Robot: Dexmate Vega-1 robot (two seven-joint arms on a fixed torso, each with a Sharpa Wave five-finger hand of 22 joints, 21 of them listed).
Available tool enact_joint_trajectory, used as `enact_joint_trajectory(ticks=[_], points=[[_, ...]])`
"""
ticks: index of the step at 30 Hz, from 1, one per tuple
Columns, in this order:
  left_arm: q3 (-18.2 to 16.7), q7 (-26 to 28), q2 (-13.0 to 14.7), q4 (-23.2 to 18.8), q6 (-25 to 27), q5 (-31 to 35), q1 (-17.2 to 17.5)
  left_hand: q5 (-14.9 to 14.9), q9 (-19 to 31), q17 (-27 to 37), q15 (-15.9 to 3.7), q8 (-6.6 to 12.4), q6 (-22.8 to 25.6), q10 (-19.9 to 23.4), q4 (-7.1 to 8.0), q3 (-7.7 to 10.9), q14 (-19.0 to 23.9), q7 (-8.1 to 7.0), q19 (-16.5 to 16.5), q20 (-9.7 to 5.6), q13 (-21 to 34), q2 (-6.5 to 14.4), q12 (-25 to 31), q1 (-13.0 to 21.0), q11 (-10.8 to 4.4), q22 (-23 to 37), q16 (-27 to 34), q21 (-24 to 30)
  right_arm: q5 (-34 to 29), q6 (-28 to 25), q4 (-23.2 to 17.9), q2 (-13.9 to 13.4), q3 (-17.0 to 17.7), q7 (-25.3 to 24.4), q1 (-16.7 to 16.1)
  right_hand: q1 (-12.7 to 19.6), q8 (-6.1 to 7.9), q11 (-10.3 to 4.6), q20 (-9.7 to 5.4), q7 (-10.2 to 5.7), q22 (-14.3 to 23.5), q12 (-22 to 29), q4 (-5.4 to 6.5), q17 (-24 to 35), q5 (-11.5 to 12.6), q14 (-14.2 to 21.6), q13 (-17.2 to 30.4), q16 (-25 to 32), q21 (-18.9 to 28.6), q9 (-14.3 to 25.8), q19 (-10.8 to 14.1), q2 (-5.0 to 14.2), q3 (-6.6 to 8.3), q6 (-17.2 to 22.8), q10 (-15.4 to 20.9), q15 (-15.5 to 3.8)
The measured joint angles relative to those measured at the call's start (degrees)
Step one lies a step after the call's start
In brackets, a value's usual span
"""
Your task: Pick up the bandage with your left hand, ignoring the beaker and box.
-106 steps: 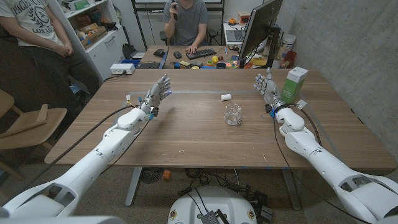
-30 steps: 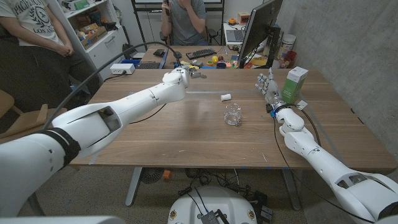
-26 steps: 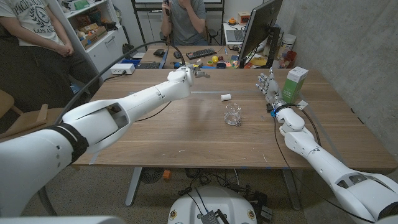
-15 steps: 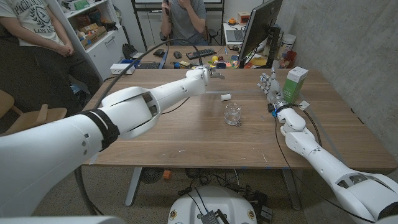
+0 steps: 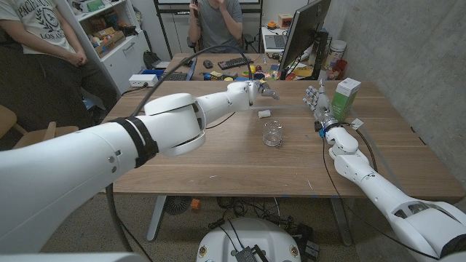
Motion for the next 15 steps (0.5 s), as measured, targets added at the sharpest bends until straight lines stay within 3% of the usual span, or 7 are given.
enact_joint_trajectory(ticks=[15], points=[[2.46,-1.73,-2.81,2.31,0.61,0.35,-0.40,0.00,0.28,1.39,0.08,0.43,0.74,0.09,-0.17,0.16,0.18,-0.11,0.29,0.29,0.81,-0.24,0.62,1.75,0.31,0.80,0.44,0.49,-0.75,0.46,1.50,0.32,-0.29,-0.28,0.62,0.00,0.00,0.00,0.00,0.00,0.00,0.00,0.00,0.00,0.00,0.00,0.00,0.00,0.00,0.00,0.00,0.00,0.00,0.00,0.00,0.00]])
